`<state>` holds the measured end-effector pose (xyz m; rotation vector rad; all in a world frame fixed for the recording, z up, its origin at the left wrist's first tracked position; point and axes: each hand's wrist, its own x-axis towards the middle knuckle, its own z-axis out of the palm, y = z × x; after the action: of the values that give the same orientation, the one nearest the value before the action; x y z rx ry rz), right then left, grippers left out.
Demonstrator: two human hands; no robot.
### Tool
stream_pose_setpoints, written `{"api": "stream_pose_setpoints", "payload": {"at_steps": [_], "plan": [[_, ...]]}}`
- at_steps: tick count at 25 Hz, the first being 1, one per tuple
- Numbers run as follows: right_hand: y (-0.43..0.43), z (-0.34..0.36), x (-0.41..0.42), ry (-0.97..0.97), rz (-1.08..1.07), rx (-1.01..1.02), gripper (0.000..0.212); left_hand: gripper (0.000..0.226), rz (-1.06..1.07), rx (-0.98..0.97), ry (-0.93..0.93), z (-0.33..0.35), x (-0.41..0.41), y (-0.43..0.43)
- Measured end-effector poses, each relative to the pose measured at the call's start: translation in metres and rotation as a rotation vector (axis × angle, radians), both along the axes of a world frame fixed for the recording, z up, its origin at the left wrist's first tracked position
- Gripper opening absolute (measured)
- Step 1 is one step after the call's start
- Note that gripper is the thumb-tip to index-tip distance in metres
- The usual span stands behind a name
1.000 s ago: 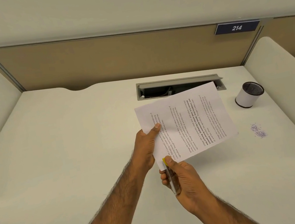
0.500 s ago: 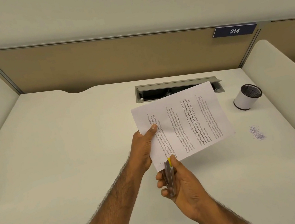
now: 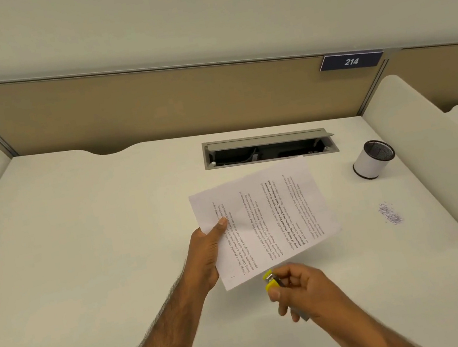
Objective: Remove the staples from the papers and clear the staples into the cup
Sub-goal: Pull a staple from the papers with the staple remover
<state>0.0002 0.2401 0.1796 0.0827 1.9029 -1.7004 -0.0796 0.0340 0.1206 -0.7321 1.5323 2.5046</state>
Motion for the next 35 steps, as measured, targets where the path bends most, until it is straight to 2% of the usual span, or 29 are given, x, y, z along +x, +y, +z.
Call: {"api": "stream_pose_setpoints", "payload": {"at_steps": [7, 11, 18, 26, 31, 33, 35], "plan": [[0.022, 0.012, -0.137, 0.36, -0.136, 0.347, 0.022, 0.028, -0.095, -0.011, -0.1, -0.042, 0.003, -0.016], [0.018, -0.02, -0.246, 0.372, -0.145, 0.391, 0.021, 0.03, -0.144, -0.042, -0.122, -0.064, -0.011, -0.019], [-0.004, -0.111, -0.371, 0.484, 0.101, 0.821, 0.026, 0.031, -0.167, -0.03, -0.23, -0.082, -0.029, -0.026], [-0.025, -0.148, -0.399, 0.607, 0.329, 1.101, 0.033, 0.036, -0.205, -0.037, -0.249, -0.084, -0.041, -0.031], [-0.027, -0.127, -0.384, 0.685, 0.327, 1.075, 0.043, 0.039, -0.267, -0.048, -0.234, -0.078, -0.044, -0.036], [-0.03, -0.104, -0.361, 0.76, 0.232, 0.901, 0.033, 0.036, -0.311, -0.065, -0.219, -0.069, -0.044, -0.042], [-0.027, -0.073, -0.324, 0.607, 0.242, 0.631, 0.029, 0.041, -0.367, -0.093, -0.2, -0.059, -0.045, -0.05]]}}
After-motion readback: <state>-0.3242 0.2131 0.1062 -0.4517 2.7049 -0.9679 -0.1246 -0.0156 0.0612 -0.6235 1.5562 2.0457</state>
